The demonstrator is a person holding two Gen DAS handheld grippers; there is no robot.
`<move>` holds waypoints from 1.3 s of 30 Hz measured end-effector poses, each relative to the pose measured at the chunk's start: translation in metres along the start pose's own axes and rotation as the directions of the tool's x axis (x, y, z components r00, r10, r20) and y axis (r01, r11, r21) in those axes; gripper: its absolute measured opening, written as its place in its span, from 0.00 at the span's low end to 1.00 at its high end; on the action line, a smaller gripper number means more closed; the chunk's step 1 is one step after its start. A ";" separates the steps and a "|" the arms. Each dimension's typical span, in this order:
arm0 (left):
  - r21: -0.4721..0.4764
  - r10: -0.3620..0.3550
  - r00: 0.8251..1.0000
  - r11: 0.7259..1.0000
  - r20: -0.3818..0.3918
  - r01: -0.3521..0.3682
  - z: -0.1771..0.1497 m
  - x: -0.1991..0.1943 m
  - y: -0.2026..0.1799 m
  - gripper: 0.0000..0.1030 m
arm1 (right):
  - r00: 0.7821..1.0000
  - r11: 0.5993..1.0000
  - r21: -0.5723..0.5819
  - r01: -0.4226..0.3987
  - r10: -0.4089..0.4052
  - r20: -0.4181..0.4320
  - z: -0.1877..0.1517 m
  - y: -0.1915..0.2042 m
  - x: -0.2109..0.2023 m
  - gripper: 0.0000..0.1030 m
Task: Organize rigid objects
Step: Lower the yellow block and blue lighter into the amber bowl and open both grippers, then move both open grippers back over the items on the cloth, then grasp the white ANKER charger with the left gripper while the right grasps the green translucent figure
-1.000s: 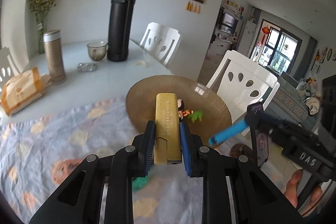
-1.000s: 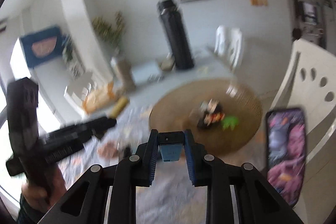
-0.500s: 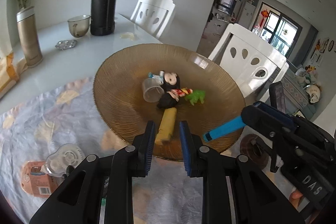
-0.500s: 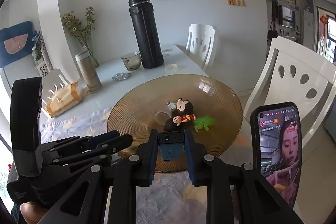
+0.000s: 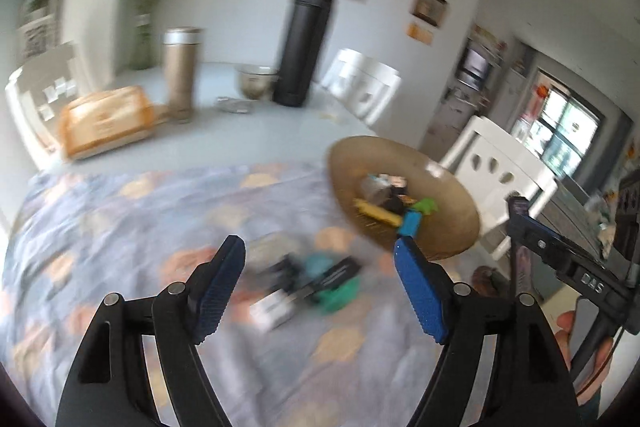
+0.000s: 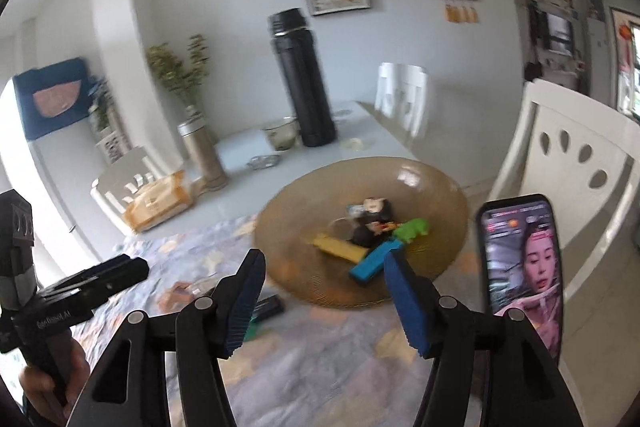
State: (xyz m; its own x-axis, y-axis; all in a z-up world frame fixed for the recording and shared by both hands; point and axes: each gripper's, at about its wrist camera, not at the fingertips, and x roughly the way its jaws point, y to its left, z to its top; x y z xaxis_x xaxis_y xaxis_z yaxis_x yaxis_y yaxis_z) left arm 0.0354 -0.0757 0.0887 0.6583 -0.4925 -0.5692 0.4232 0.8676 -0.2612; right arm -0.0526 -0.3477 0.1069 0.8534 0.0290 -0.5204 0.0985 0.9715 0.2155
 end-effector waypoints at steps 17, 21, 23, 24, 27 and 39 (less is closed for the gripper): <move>-0.142 0.167 0.979 0.973 -0.114 -0.182 -0.086 0.020 0.089 0.74 | 0.968 0.988 -0.120 -0.101 0.070 -0.242 -0.100 0.062 0.085 0.59; -0.110 0.184 0.974 0.974 -0.133 -0.199 -0.087 0.024 0.085 0.74 | 0.967 0.991 -0.098 -0.096 0.070 -0.243 -0.100 0.056 0.087 0.60; -0.084 0.198 0.971 0.974 -0.133 -0.210 -0.087 0.025 0.081 0.74 | 0.967 0.991 -0.106 -0.082 0.053 -0.251 -0.100 0.058 0.089 0.61; -0.066 0.207 0.969 0.974 -0.135 -0.217 -0.088 0.026 0.078 0.74 | 0.967 0.991 -0.111 -0.079 0.048 -0.251 -0.099 0.059 0.089 0.61; -0.018 0.233 0.963 0.971 -0.138 -0.237 -0.088 0.028 0.070 0.74 | 0.968 0.989 -0.131 -0.067 0.032 -0.250 -0.100 0.062 0.091 0.61; 0.088 0.089 0.966 0.994 -0.243 -0.069 -0.065 0.030 0.033 0.73 | 0.893 0.982 0.010 -0.187 0.174 -0.416 -0.075 0.058 0.097 0.62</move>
State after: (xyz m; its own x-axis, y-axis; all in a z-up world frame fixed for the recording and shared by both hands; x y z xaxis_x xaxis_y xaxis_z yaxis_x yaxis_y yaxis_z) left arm 0.0291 -0.0575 0.0126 0.5224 -0.3817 -0.7625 0.4298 0.8902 -0.1511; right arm -0.0024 -0.2705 0.0072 0.5659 0.2930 -0.7706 -0.0581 0.9466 0.3172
